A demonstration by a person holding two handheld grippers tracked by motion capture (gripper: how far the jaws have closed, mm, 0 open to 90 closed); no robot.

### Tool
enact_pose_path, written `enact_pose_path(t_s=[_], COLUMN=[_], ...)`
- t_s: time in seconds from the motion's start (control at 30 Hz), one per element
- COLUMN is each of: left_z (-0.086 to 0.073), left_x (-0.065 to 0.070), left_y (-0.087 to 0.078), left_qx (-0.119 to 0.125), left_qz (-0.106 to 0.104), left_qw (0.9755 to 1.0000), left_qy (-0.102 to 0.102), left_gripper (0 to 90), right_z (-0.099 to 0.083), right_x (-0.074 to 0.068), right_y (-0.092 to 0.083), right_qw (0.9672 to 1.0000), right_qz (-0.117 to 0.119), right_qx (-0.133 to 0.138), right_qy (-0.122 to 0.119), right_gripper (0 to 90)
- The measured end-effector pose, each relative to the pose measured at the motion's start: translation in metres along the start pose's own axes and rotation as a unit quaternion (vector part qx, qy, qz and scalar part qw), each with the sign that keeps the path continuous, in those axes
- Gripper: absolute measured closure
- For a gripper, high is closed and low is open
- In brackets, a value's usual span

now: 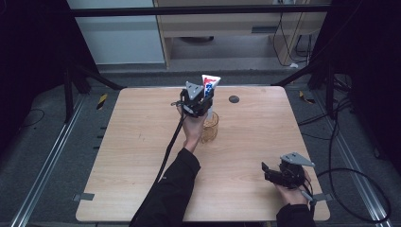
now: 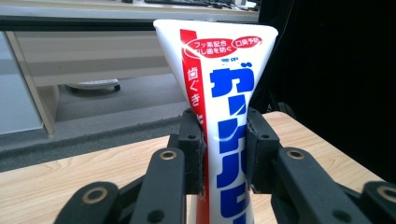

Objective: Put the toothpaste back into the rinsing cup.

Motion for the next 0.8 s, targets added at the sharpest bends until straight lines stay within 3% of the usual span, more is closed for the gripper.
enact_pose_path(t_s=[0.3, 0.47, 0.8], left_z=[-0.015, -0.028, -0.051], left_x=[0.003, 0.003, 0.004], left_y=[0.007, 0.009, 0.01], left_qx=[-0.006, -0.012, -0.029], left_qz=[-0.005, -0.01, -0.014], left_qw=[1.0, 0.9999, 0.9995], left_qy=[0.005, -0.006, -0.005], left_gripper=[71.0, 70.7, 70.1], right_z=[0.0, 0.0, -0.001], right_x=[0.0, 0.0, -0.002], right_y=[0.0, -0.001, 0.0], right_qw=[1.0, 1.0, 1.0], right_qz=[0.0, 0.002, 0.002], right_qx=[0.0, -0.001, -0.003], right_qy=[-0.003, 0.002, -0.002], right_gripper=[20.1, 20.3, 20.1])
Point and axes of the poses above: each handheld gripper's, and its own axes: y roughly forward along the jaws, z roughly out of its top, x roughly to its right, the point moved 9 cm from there along y, roughly forward along the jaws, and after that the axes turned 7 degrees about y, right-handed, at the moved point
